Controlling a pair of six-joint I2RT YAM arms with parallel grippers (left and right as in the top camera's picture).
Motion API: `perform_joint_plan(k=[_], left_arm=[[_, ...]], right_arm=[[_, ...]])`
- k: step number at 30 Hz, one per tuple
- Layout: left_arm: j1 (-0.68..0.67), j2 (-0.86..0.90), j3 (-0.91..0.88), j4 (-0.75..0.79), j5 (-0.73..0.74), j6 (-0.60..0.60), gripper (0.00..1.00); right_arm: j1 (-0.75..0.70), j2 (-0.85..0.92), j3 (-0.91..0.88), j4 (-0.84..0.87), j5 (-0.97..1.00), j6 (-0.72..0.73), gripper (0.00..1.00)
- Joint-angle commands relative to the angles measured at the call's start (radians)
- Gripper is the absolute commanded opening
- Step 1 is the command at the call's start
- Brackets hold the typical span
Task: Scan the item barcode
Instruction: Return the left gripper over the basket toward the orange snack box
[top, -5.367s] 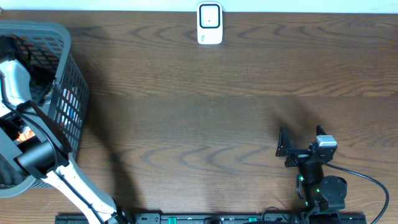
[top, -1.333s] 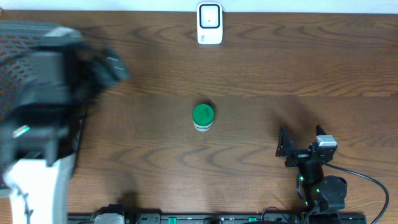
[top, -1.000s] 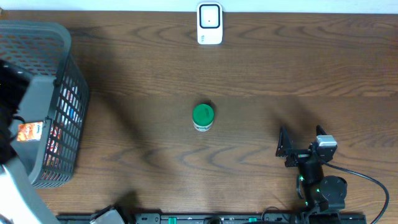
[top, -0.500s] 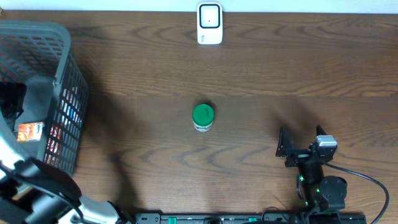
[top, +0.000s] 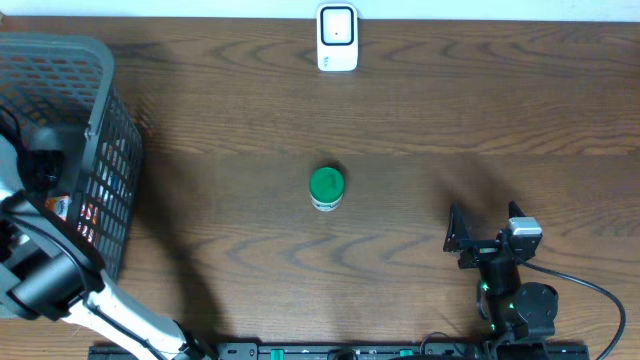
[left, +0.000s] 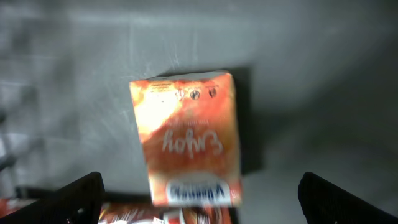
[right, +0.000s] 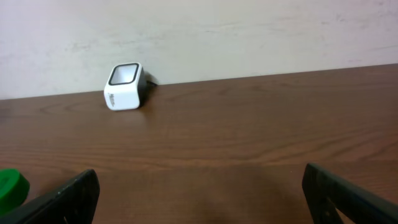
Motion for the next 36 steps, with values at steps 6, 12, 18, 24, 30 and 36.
perform_joint_plan(k=[6, 12, 18, 24, 30, 36], left_arm=[[0.001, 0.098, -0.005, 0.028, -0.038, -0.014, 0.98], [0.001, 0.120, -0.013, 0.039, -0.039, -0.014, 0.93], [0.001, 0.120, -0.085, 0.087, -0.039, -0.014, 0.88], [0.001, 0.120, -0.143, 0.111, -0.038, -0.005, 0.76], [0.001, 0.074, -0.143, 0.090, -0.038, 0.032, 0.63], [0.001, -0.070, -0.143, 0.066, -0.037, 0.041, 0.59]], right_arm=[[0.010, -0.005, -0.004, -0.002, 0.009, -0.014, 0.99], [0.010, -0.005, -0.004, -0.002, 0.009, -0.014, 0.99], [0.010, -0.005, -0.004, -0.002, 0.009, -0.014, 0.99], [0.010, -0.005, -0.004, -0.002, 0.009, -0.014, 0.99], [0.010, -0.005, -0.004, -0.002, 0.009, -0.014, 0.99], [0.010, -0.005, -0.004, -0.002, 0.009, -0.014, 0.99]])
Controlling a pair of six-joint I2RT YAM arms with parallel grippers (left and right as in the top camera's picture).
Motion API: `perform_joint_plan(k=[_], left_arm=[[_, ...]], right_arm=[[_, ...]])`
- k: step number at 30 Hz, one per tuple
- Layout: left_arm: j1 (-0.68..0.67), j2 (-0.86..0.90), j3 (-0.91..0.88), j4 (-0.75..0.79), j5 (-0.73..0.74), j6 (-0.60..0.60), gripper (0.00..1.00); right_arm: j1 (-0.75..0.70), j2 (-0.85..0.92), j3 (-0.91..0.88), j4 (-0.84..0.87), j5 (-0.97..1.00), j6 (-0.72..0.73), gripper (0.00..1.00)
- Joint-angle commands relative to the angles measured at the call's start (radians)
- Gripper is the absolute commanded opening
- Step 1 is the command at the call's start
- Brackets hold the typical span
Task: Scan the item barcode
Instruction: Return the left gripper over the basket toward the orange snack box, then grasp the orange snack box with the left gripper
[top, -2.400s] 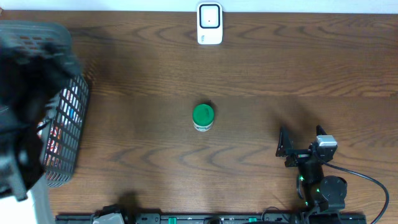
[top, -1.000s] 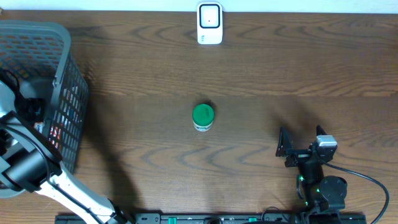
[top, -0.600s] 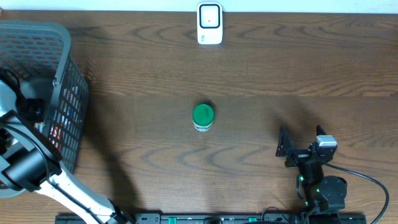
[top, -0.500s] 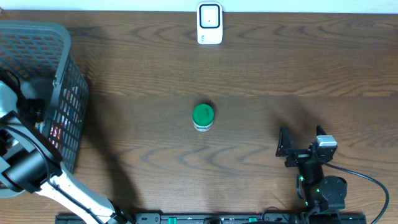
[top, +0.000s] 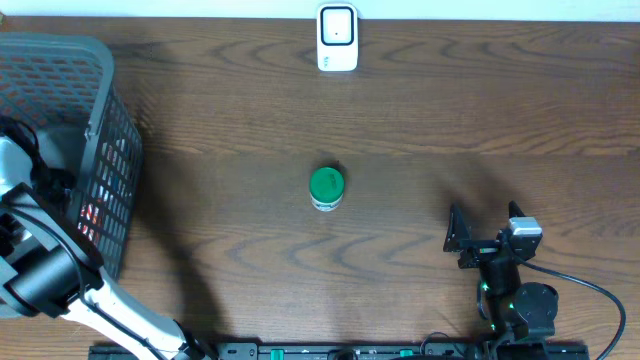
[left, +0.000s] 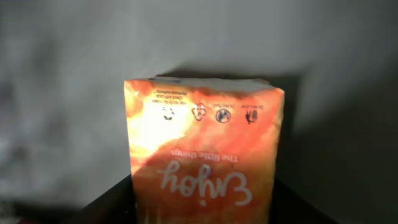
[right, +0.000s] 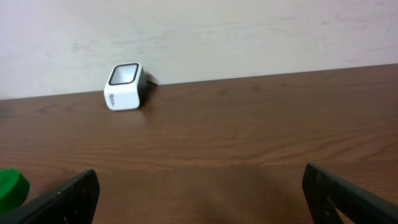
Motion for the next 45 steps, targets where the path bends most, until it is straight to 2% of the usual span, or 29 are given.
perform_joint_plan(k=[1, 10, 13, 15, 20, 26, 30, 45], left_arm=[[0.003, -0.108, -0.014, -0.017, -0.010, 0.032, 0.59], [0.003, -0.569, -0.013, -0.053, 0.010, 0.055, 0.58], [0.004, -0.679, -0.013, -0.043, -0.020, 0.056, 1.00], [0.010, -0.703, -0.014, -0.046, -0.033, 0.057, 0.98], [0.009, -0.665, -0.110, -0.045, -0.034, 0.026, 0.98], [0.009, -0.605, -0.373, 0.213, -0.034, 0.015, 0.98], [0.009, -0.563, -0.476, 0.364, -0.033, 0.016, 0.98], [0.008, -0.271, -0.488, 0.520, 0.006, 0.015, 0.98]], right_arm=[[0.010, -0.005, -0.004, -0.002, 0.009, -0.014, 0.99], [0.010, -0.005, -0.004, -0.002, 0.009, -0.014, 1.00], [0.010, -0.005, -0.004, -0.002, 0.009, -0.014, 0.99], [0.010, -0.005, -0.004, -0.002, 0.009, -0.014, 0.99], [0.010, -0.005, -0.004, -0.002, 0.009, -0.014, 0.99], [0.010, -0.005, -0.004, -0.002, 0.009, -0.014, 0.99], [0.010, -0.005, -0.004, -0.002, 0.009, -0.014, 0.99], [0.010, -0.005, -0.004, -0.002, 0.009, -0.014, 0.99]])
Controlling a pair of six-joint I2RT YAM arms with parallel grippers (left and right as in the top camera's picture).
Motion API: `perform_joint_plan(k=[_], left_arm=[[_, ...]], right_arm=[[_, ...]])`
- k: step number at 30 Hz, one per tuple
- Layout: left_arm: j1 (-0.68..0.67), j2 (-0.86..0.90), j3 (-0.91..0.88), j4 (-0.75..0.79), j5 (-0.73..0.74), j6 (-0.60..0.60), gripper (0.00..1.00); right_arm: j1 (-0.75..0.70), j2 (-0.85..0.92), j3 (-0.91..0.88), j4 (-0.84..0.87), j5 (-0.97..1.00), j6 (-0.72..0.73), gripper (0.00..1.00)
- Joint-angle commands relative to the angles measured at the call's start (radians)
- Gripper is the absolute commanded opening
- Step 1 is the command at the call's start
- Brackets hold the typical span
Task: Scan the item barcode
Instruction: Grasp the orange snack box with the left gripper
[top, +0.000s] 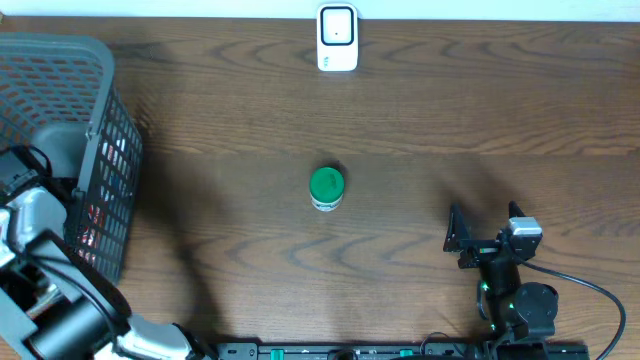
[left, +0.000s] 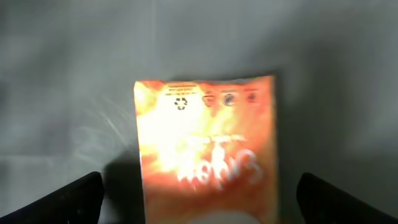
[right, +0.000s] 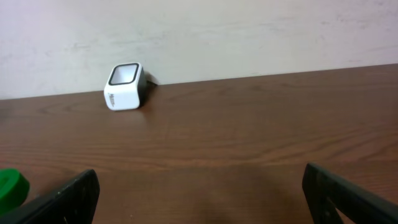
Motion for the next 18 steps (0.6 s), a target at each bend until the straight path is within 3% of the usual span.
perform_joint_plan(k=[1, 4, 11, 18], left_arm=[[0.002, 0.031, -0.004, 0.012, 0.008, -0.010, 0.98], [0.003, 0.032, -0.004, 0.020, 0.014, -0.010, 0.98], [0.002, 0.031, -0.004, 0.018, 0.027, -0.009, 0.51], [0.003, -0.037, 0.012, -0.010, 0.049, 0.040, 0.40]], right_arm=[[0.010, -0.005, -0.004, -0.002, 0.009, -0.014, 0.99], [0.010, -0.005, -0.004, -0.002, 0.009, -0.014, 0.99], [0.010, -0.005, -0.004, -0.002, 0.009, -0.014, 0.99], [0.010, -0.005, -0.004, -0.002, 0.009, -0.014, 0.99]])
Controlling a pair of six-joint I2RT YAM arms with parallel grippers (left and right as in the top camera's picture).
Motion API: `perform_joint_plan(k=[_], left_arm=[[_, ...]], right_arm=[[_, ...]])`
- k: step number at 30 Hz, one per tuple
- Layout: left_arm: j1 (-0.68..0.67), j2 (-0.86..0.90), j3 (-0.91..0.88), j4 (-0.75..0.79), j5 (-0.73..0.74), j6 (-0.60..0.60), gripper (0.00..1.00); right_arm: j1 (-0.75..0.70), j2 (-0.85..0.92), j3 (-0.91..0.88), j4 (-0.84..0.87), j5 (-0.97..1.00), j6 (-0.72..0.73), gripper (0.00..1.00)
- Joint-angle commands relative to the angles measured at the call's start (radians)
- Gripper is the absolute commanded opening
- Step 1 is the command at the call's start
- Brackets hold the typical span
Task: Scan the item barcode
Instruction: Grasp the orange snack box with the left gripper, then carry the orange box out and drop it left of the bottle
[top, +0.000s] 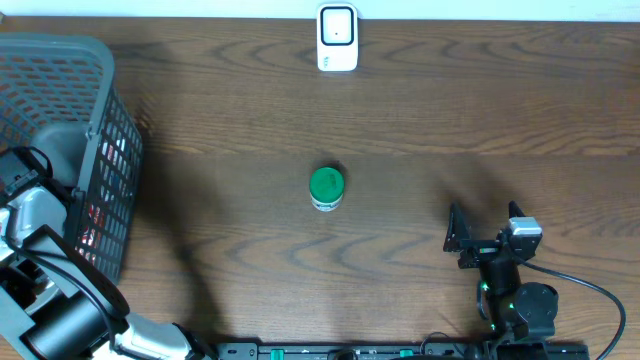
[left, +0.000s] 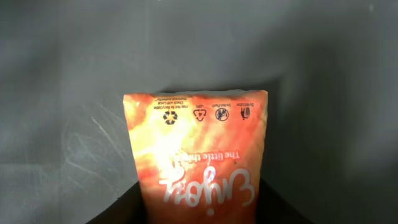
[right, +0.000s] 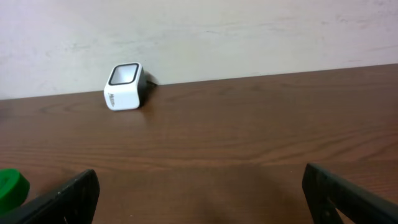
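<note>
An orange carton (left: 196, 143) with white script lies on the grey floor of the basket (top: 103, 120) at the table's left. My left gripper (left: 198, 210) reaches down into the basket, and its dark fingers press against both sides of the carton, shut on it. The overhead view shows only the left arm (top: 35, 215) over the basket; the carton itself is hidden there. The white scanner (top: 337, 38) stands at the far edge, also seen as the scanner (right: 124, 86). My right gripper (top: 484, 238) rests open at the front right, nothing between its fingers (right: 68, 196).
A jar with a green lid (top: 326, 187) stands mid-table, its green lid (right: 11, 190) at the left edge of the right wrist view. Red packaging (top: 92, 215) shows through the basket mesh. A pale wall (right: 249, 31) rises behind the scanner.
The left fingers stood wide apart on either side of the orange carton; now they are shut against its sides, and the carton fills more of the view. The right arm has not moved.
At first the left gripper hung open above the carton in the basket. Then its fingers sat close round the carton. After that they stood wide open again. Now they are shut on it. The jar, scanner and right arm stayed put.
</note>
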Motion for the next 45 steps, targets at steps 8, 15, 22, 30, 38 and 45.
perform_joint_plan(k=[8, 15, 22, 30, 38, 45], left_arm=[[0.001, -0.370, 0.120, -0.138, 0.092, 0.032, 0.41], [-0.003, -0.779, 0.164, -0.150, 0.430, 0.016, 0.43], [-0.227, -0.874, 0.163, -0.251, 0.725, -0.019, 0.45], [-0.705, -0.728, 0.140, -0.397, 0.513, 0.127, 0.49], [-1.072, -0.406, 0.093, -0.426, 0.080, -0.005, 0.49], [-1.169, -0.097, 0.089, -0.425, -0.043, -0.463, 0.48]], right_arm=[[0.010, -0.005, -0.004, -0.002, 0.009, -0.014, 0.99], [0.010, -0.005, -0.004, -0.002, 0.009, -0.014, 0.99], [0.010, -0.005, -0.004, -0.002, 0.009, -0.014, 0.99], [0.010, -0.005, -0.004, -0.002, 0.009, -0.014, 0.99], [0.010, -0.005, -0.004, -0.002, 0.009, -0.014, 0.99], [0.010, -0.005, -0.004, -0.002, 0.009, -0.014, 0.99]])
